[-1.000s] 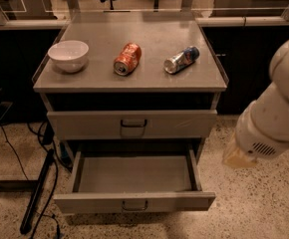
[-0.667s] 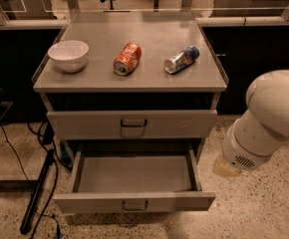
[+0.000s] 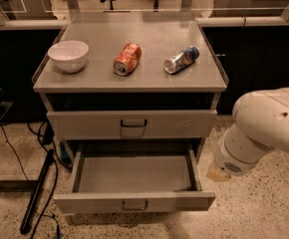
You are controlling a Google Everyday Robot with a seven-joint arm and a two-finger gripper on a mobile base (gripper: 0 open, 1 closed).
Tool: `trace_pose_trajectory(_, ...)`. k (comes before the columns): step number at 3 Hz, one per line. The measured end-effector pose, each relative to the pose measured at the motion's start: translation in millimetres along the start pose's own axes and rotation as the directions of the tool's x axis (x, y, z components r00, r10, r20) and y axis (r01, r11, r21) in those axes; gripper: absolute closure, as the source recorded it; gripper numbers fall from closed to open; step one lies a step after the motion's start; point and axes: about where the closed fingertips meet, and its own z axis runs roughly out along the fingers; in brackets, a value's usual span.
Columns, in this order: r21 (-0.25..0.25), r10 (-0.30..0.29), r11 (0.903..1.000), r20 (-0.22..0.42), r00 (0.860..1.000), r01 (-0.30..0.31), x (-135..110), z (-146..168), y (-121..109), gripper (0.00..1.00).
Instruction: Close middle drawer
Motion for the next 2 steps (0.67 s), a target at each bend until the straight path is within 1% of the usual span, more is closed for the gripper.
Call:
trace_pose_trajectory(1, -0.02, 0.04, 0.999, -0.036, 0.999, -0.041, 10.9, 34.2, 14.5, 1.0)
trace_pose_trajectory(2, -0.032, 0.087, 0.9955, -0.059, 0.994, -0.089, 20.9, 85.1, 29.9, 1.0)
